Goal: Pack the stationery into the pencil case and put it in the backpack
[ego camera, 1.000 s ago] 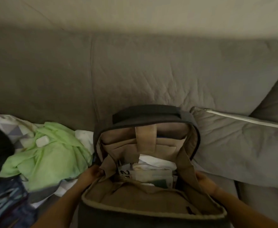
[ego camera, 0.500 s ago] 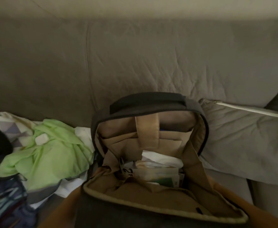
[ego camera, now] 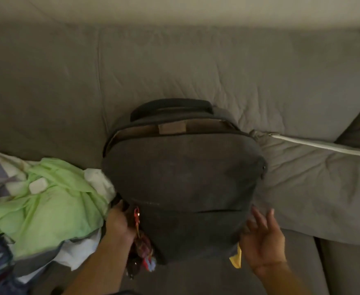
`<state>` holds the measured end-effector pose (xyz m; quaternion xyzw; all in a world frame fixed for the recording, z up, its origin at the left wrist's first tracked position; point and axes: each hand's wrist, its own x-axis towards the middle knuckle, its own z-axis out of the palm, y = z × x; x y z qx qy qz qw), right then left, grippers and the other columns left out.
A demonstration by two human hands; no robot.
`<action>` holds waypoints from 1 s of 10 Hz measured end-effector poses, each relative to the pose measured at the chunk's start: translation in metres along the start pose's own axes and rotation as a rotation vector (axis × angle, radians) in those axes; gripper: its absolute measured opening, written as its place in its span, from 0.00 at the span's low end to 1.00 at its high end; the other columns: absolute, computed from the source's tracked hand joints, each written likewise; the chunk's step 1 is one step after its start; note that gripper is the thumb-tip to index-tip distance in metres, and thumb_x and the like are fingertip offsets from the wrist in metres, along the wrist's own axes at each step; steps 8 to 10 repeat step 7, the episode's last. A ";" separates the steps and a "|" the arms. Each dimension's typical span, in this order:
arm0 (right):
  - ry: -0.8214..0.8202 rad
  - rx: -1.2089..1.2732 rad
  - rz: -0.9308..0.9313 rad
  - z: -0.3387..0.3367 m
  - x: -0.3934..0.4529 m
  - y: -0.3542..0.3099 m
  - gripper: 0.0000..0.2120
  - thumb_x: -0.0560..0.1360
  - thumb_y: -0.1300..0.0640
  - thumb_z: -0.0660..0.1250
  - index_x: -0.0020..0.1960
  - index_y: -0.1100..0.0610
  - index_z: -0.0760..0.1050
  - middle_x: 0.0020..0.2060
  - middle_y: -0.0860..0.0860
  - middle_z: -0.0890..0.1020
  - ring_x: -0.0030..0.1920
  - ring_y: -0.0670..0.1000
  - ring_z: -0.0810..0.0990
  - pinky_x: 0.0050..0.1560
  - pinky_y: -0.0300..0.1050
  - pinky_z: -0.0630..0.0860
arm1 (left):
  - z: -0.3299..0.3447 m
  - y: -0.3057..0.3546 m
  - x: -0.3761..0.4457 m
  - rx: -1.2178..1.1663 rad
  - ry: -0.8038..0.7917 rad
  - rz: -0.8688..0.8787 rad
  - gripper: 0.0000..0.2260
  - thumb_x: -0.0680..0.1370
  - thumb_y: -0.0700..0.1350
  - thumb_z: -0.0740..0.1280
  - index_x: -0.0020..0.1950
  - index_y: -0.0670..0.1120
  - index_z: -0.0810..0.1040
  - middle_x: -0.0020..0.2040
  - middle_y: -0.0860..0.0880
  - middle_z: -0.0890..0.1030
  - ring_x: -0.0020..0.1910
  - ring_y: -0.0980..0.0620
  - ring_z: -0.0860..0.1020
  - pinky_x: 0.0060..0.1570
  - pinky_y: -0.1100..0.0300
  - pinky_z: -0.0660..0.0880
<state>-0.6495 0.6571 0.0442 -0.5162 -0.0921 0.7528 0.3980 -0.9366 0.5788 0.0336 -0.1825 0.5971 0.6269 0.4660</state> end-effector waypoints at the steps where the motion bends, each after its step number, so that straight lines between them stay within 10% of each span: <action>1: -0.128 -0.442 -0.450 0.027 -0.017 0.006 0.30 0.75 0.44 0.62 0.73 0.42 0.55 0.72 0.49 0.66 0.68 0.46 0.69 0.64 0.44 0.68 | 0.003 -0.010 -0.021 0.061 -0.012 0.307 0.24 0.78 0.61 0.55 0.69 0.52 0.72 0.70 0.47 0.73 0.61 0.50 0.76 0.66 0.48 0.68; 2: -0.161 -1.020 -0.806 0.057 -0.014 0.011 0.57 0.62 0.34 0.72 0.76 0.49 0.39 0.77 0.52 0.46 0.76 0.51 0.48 0.73 0.42 0.50 | 0.007 -0.018 -0.037 0.617 0.037 0.683 0.41 0.69 0.67 0.63 0.76 0.60 0.47 0.76 0.60 0.55 0.73 0.59 0.59 0.72 0.52 0.57; 3: -0.017 -1.245 -0.983 0.087 0.006 -0.006 0.60 0.62 0.35 0.70 0.75 0.58 0.34 0.75 0.58 0.44 0.76 0.54 0.43 0.74 0.43 0.43 | 0.025 0.003 -0.037 0.739 0.096 0.796 0.57 0.56 0.67 0.75 0.75 0.59 0.45 0.74 0.56 0.56 0.71 0.58 0.57 0.70 0.59 0.55; 4: 0.048 -1.478 -0.924 0.115 0.035 -0.020 0.56 0.67 0.41 0.70 0.73 0.69 0.38 0.74 0.65 0.44 0.75 0.61 0.43 0.74 0.48 0.44 | 0.041 0.027 -0.026 0.907 0.271 0.915 0.57 0.56 0.69 0.73 0.75 0.50 0.49 0.73 0.44 0.61 0.71 0.45 0.61 0.70 0.53 0.58; 6: 0.016 -1.652 -0.604 0.118 0.022 -0.047 0.50 0.73 0.45 0.66 0.74 0.60 0.30 0.76 0.57 0.42 0.76 0.56 0.45 0.72 0.55 0.57 | 0.034 0.045 -0.040 1.098 0.171 0.768 0.49 0.67 0.58 0.74 0.77 0.49 0.47 0.72 0.36 0.60 0.68 0.34 0.65 0.66 0.42 0.65; 7: -0.220 -1.699 -0.539 0.094 -0.020 -0.088 0.46 0.74 0.48 0.67 0.75 0.61 0.37 0.77 0.56 0.44 0.76 0.54 0.46 0.74 0.48 0.49 | -0.010 0.052 -0.078 1.192 0.088 0.721 0.48 0.66 0.66 0.69 0.78 0.54 0.48 0.77 0.47 0.59 0.72 0.37 0.60 0.69 0.50 0.59; 10: -0.220 -1.699 -0.539 0.094 -0.020 -0.088 0.46 0.74 0.48 0.67 0.75 0.61 0.37 0.77 0.56 0.44 0.76 0.54 0.46 0.74 0.48 0.49 | -0.010 0.052 -0.078 1.192 0.088 0.721 0.48 0.66 0.66 0.69 0.78 0.54 0.48 0.77 0.47 0.59 0.72 0.37 0.60 0.69 0.50 0.59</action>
